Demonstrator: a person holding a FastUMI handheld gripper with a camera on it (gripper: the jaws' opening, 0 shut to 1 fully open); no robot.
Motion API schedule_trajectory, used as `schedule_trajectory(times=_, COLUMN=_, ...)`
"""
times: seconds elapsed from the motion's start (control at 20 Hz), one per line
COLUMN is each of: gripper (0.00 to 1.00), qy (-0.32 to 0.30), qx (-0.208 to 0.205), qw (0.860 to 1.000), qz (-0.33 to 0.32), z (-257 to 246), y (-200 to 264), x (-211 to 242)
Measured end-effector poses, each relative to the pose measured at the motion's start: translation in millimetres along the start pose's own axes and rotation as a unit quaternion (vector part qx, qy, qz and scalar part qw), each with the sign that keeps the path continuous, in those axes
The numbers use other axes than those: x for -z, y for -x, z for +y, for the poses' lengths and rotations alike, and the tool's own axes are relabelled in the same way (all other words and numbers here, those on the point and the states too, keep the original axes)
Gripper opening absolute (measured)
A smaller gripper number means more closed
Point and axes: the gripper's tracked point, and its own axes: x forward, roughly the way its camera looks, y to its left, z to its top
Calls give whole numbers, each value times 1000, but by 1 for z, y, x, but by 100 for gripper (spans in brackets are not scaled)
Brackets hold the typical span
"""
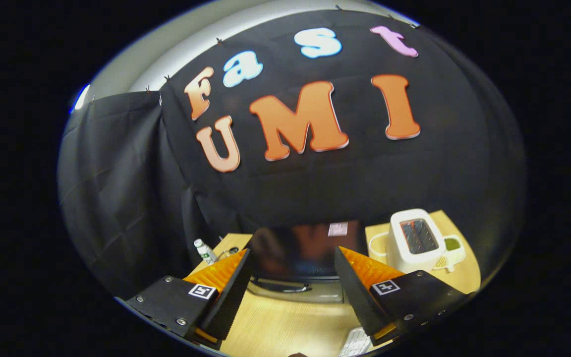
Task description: Open the toaster oven, put the food inside, and close the toaster oven door.
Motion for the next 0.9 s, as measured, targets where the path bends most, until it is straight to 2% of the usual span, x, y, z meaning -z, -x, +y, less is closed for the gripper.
schedule_trajectory(times=0.2, gripper=98, qy=38, qx=32, qw=994, qz=-93, z=-18, y=37, x=-83)
schedule_trajectory(times=0.35, gripper=98, qy=82, qx=73, qw=986, qz=-126, z=-33, y=58, x=-124)
schedule_trajectory(times=0.55, gripper=98, qy=118, qx=105, qw=976, qz=-152, z=-37, y=83, x=-161)
schedule_trajectory(times=0.9, gripper=98, qy=108, qx=120, qw=969, qz=-188, z=-45, y=108, x=-196)
